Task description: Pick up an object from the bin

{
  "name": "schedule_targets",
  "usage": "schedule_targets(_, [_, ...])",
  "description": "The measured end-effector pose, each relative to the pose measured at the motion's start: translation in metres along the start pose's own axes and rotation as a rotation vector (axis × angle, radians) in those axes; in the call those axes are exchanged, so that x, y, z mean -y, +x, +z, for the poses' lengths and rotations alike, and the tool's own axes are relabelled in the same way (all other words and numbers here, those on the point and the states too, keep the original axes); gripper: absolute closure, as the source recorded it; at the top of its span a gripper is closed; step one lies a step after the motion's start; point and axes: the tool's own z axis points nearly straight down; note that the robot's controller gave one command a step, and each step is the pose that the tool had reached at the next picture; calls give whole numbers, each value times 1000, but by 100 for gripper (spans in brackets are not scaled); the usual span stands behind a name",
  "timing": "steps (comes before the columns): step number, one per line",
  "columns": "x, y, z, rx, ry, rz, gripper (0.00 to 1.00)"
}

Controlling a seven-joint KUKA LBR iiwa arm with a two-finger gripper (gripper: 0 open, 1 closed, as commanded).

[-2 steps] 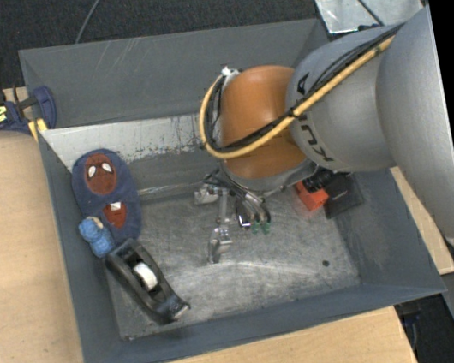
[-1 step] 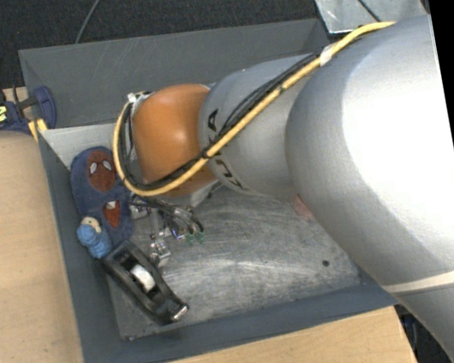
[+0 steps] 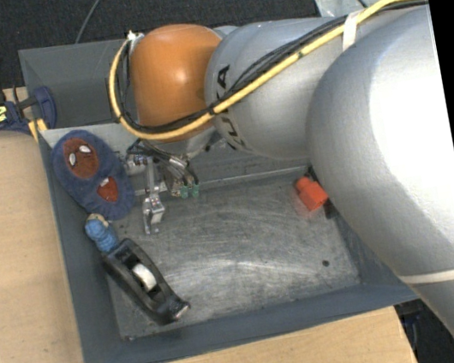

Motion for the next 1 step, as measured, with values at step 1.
schedule_targets(1, [-16,2,56,11,4,-105,0])
